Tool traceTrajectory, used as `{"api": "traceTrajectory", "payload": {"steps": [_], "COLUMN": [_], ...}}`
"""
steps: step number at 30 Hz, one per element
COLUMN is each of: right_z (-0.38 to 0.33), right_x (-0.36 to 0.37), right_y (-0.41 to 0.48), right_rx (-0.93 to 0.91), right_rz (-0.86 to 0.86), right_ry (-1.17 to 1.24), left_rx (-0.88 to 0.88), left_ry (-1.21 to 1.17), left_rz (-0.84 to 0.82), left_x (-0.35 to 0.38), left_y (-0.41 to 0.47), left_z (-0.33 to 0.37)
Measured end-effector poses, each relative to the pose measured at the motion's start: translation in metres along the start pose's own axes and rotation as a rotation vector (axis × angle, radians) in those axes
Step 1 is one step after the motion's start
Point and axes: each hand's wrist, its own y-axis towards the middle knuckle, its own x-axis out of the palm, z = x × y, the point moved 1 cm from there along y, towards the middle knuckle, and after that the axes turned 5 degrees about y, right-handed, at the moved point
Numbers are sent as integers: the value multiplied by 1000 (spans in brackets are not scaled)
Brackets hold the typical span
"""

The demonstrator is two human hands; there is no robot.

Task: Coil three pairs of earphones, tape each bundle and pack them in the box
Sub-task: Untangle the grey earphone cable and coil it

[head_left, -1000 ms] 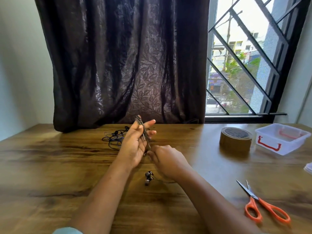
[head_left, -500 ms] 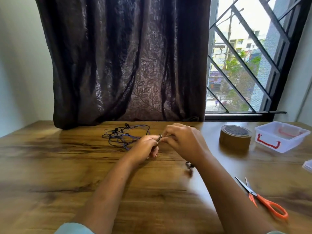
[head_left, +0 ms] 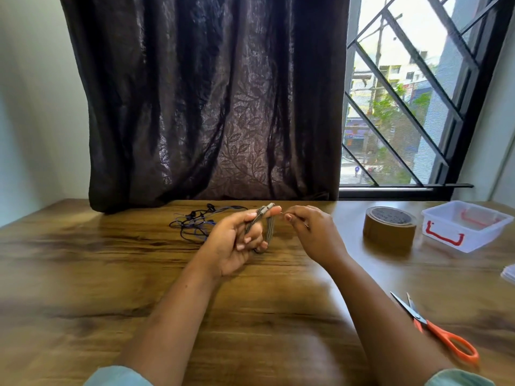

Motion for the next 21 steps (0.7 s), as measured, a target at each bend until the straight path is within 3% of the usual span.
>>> {"api": "traceTrajectory", "payload": {"steps": [9,12,17,19,21], "right_z": [-24,-29,-34,-35,-35], "right_x": [40,41,28,26,27], "right_y": [-18,-18,-13,-13,-13], "right_rx": [-53,13,358,323,144], "right_rz": [-277,-305,-304,-314,-324], "right_ry": [-250,-55,495,471,209], "left_rx": [225,263,235,249,269], "left_ry": [-177,-171,-163,-124,-85], "left_rz": [247,349,383,376,359], "left_x": [-6,-14,-15,-12,-10], "left_y": [6,5,6,7,9], "left_z": [2,5,3,1,-2]}}
